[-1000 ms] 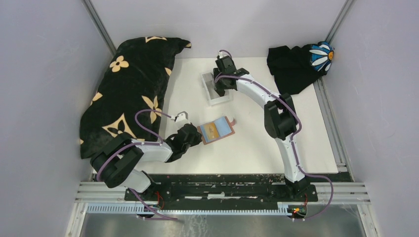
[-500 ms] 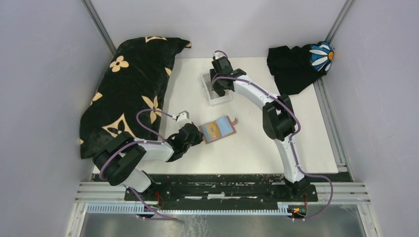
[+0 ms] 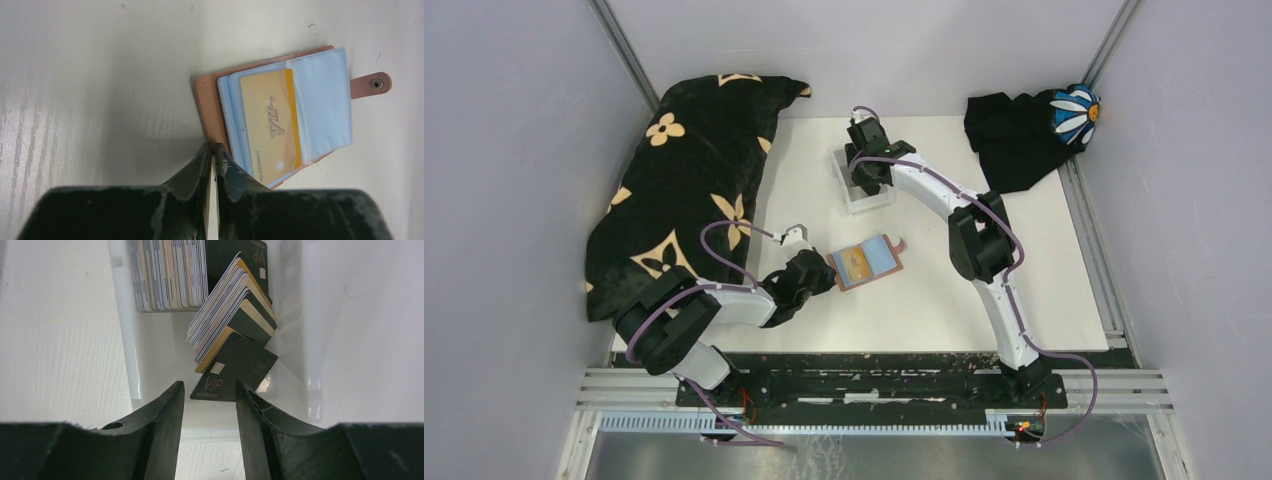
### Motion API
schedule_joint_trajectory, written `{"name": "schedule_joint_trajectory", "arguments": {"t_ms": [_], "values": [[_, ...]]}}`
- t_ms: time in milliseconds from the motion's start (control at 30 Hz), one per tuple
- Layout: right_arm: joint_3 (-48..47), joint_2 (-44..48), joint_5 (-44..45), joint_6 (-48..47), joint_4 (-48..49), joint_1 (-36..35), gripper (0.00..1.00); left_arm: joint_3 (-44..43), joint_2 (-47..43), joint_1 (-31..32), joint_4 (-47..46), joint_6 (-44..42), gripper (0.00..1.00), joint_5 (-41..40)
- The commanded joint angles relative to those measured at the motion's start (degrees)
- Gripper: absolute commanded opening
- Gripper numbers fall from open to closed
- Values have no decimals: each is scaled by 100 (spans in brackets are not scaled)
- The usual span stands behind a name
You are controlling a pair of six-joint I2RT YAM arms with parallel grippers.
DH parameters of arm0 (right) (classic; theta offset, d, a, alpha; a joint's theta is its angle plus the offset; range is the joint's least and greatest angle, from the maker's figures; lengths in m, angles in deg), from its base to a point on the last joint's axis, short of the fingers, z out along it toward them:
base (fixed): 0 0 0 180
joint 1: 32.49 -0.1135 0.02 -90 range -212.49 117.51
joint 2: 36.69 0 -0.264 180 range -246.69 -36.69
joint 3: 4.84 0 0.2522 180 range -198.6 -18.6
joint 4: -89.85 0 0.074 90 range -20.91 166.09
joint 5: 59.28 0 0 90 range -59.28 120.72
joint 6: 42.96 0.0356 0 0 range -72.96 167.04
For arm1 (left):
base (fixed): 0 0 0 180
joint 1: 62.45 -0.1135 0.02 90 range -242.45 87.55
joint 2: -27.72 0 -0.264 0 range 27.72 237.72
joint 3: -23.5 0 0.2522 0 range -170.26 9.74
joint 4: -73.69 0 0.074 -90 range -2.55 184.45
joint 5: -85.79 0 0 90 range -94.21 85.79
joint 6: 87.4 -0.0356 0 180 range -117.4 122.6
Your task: Put the credit cards into the card holder
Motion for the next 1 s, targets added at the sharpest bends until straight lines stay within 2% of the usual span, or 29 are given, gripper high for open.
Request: {"name": "schedule_joint_trajectory", "arguments": {"t_ms": [0, 300, 600, 967], "values": [[-418, -207, 225, -120, -80, -3, 49, 76, 194, 15, 509, -213, 14, 115], [-690, -384, 605, -332, -192, -48, 46, 51, 288, 17, 489, -205, 14, 123], [-411, -169, 659, -382, -41, -57, 39, 19, 355, 9, 463, -204, 14, 142], [-87, 113, 694, -391, 111, -58, 37, -29, 347, 12, 474, -248, 14, 139]]}}
